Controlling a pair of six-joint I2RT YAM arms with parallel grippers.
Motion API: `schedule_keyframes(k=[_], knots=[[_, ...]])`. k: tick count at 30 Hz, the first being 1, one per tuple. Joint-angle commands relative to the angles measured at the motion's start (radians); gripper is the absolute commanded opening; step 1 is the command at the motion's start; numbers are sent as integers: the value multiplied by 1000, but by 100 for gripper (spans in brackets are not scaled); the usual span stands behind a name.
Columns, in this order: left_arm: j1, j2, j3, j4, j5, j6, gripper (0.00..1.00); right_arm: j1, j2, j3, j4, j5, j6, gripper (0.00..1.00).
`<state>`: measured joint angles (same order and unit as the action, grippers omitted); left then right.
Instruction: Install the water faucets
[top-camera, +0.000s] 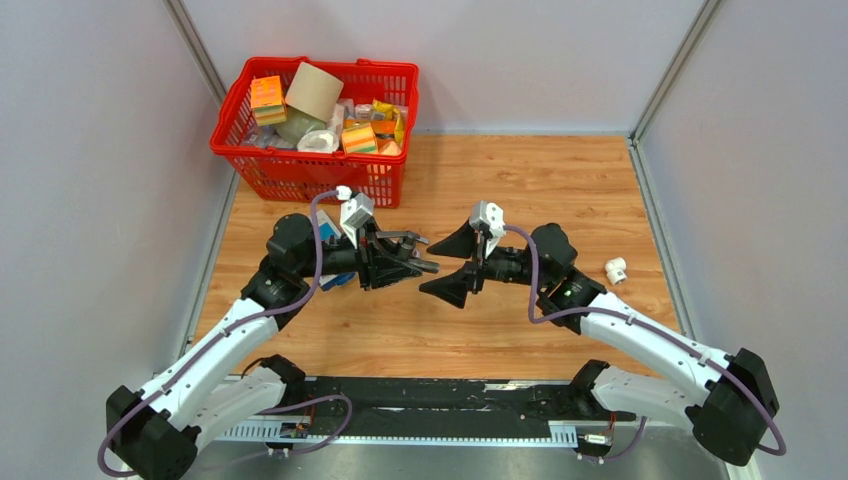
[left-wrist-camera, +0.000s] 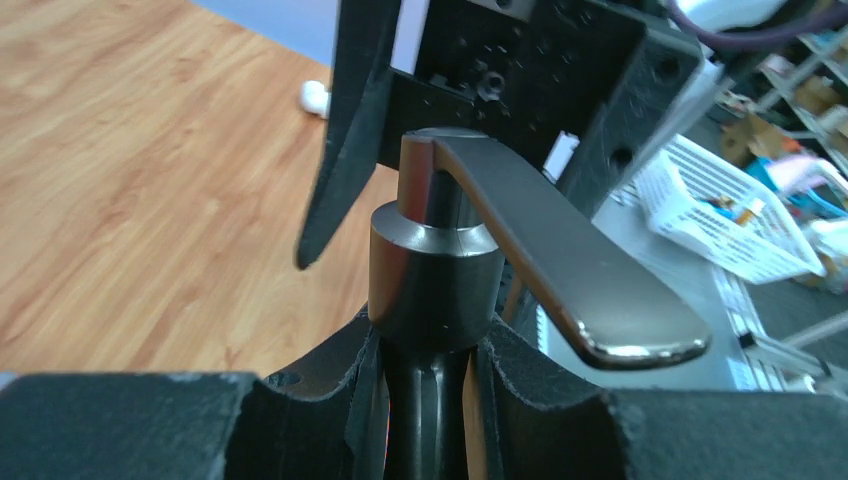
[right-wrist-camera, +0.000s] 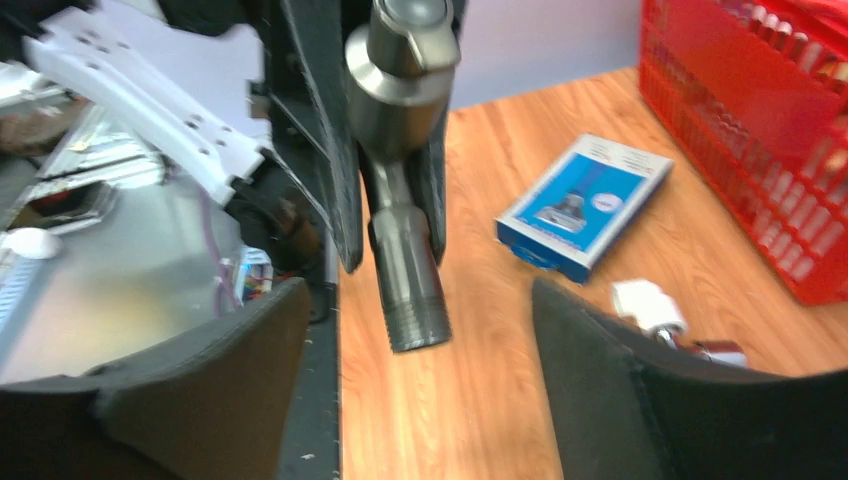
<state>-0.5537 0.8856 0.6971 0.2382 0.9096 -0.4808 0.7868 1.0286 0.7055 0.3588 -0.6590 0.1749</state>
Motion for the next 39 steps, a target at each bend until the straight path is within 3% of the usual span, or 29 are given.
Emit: schedule_keyframes(k=[1, 2, 7, 12, 16, 22, 28, 33, 37, 39], knots=[[3, -19, 128, -290, -184, 183, 0, 2, -28, 46, -116, 236, -3, 96], [9, -25, 137, -319, -230, 205, 0, 2, -35, 51, -144, 301, 9, 100], [38, -73, 153, -448, -411, 252, 0, -8, -33, 117, -340, 695, 77, 100], [47, -167, 134, -536, -612, 323, 0, -62, -9, 198, -594, 916, 98, 100], [51, -266, 79, -542, -738, 341, 0, -249, 22, 223, -773, 911, 176, 100], [49, -369, 19, -563, -864, 370, 0, -651, 97, 216, -899, 901, 253, 97], [49, -390, -1, -582, -940, 381, 0, -998, 220, 180, -876, 843, 360, 80], [51, -396, -11, -596, -997, 387, 0, -1130, 379, 212, -839, 793, 308, 77], [49, -399, -15, -602, -1029, 390, 0, -1181, 485, 245, -843, 685, 288, 78], [51, -401, -15, -602, -1026, 390, 0, -1184, 513, 259, -842, 702, 282, 78]])
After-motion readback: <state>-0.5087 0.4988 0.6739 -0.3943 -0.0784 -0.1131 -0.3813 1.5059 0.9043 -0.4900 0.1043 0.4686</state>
